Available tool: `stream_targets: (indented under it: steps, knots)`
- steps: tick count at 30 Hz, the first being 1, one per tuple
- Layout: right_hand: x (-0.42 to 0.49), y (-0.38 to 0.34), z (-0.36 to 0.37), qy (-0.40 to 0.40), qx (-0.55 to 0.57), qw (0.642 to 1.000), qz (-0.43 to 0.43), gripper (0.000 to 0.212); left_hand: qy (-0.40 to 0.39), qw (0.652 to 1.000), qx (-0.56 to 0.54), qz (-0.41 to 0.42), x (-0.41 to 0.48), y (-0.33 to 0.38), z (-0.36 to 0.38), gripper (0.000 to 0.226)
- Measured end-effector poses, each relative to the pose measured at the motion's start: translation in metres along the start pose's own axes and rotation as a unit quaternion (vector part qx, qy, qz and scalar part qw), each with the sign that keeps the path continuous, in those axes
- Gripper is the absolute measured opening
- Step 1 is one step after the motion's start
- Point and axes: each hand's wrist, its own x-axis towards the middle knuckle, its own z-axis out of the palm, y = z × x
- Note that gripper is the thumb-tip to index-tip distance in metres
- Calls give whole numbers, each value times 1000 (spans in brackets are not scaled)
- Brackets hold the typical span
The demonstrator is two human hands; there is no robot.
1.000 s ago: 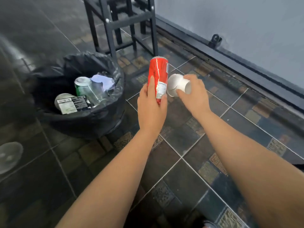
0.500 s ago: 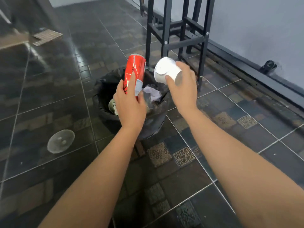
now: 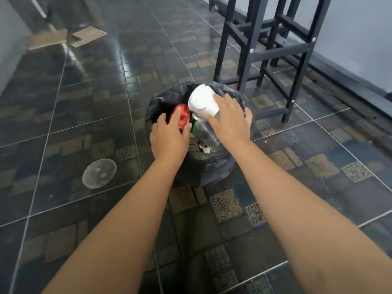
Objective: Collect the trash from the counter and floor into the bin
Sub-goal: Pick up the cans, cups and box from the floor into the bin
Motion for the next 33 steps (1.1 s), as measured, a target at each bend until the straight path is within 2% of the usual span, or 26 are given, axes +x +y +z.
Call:
stream_targets:
  steps: [2, 6, 10, 13, 18, 22, 26, 30, 33]
  knots:
    - [0, 2, 5, -20, -55, 998, -4, 56, 1, 1000, 10, 26, 1, -4, 1, 52]
    - [4, 6, 2, 20, -31, 999, -4, 53, 44, 998, 32, 34, 3, -14, 2, 50]
    - [6, 23, -3, 34, -12, 999, 26, 52, 37, 999, -8, -28, 9, -26, 0, 53]
    - [6, 39, -5, 21, 12, 998, 57, 53, 3, 993, -87, -86, 15, -31, -5, 53]
    - [3, 48, -10, -44, 154, 980, 115, 54, -20, 961, -233, -150, 26, -41, -1, 44]
    - [7, 48, -12, -42, 239, 961, 133, 49, -11, 918, -363, -162, 29, -43, 2, 39]
    - [15, 54, -10, -48, 285, 947, 143, 46, -9, 888, -423, -180, 34, -41, 4, 41]
    - [16, 56, -6, -48, 331, 929, 158, 45, 5, 875, -444, -194, 31, -39, 6, 44]
    - [18, 57, -5, -50, 329, 928, 166, 47, 9, 864, -459, -208, 30, -37, 6, 47]
